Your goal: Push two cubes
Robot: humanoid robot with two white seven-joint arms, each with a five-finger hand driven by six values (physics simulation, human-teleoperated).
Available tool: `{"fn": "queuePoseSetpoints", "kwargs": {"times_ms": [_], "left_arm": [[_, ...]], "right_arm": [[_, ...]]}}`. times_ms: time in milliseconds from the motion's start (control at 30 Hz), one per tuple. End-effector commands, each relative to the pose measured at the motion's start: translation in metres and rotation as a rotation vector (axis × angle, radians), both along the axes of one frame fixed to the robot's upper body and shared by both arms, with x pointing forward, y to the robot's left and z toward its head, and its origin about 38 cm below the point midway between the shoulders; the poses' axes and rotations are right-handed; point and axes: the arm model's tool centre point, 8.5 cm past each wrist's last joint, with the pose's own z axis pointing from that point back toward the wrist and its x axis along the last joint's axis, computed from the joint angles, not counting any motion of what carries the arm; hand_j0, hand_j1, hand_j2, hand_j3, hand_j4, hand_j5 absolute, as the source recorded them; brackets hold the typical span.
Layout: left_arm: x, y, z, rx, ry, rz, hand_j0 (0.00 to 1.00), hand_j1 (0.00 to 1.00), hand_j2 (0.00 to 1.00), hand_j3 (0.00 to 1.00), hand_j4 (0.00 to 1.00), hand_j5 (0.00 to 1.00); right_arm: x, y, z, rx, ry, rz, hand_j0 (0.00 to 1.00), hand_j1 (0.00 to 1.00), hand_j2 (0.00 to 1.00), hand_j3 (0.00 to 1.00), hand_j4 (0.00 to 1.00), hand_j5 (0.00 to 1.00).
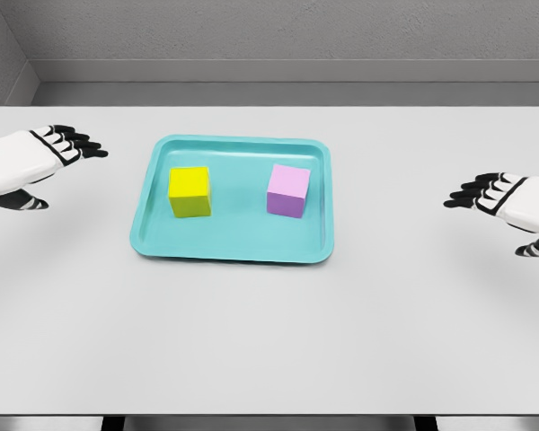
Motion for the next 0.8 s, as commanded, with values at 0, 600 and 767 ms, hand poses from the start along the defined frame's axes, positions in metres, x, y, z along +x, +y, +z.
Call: {"fn": "queuePoseSetpoints", "kwargs": {"times_ms": [0, 600, 767], "left_arm": [[0.000, 0.000, 0.000, 0.002, 0.000, 0.002, 1.00, 1.00, 1.00, 1.00, 1.00, 1.00], [0.026, -0.034, -0.032, 0.130, 0.046, -0.062, 0.71, 0.71, 0.71, 0.71, 0.71, 0.71], [0.028, -0.040, -0.036, 0.147, 0.061, -0.082, 0.69, 0.69, 0.69, 0.69, 0.69, 0.69]], "right_arm": [[0.000, 0.000, 0.000, 0.002, 0.003, -0.002, 1.00, 1.00, 1.00, 1.00, 1.00, 1.00], [0.048, 0.076, 0.041, -0.017, -0.082, 0.239, 1.00, 1.00, 1.00, 1.00, 1.00, 1.00], [0.107, 0.101, 0.018, -0.156, -0.043, 0.219, 0.99, 0.99, 0.99, 0.99, 0.99, 0.99]]}}
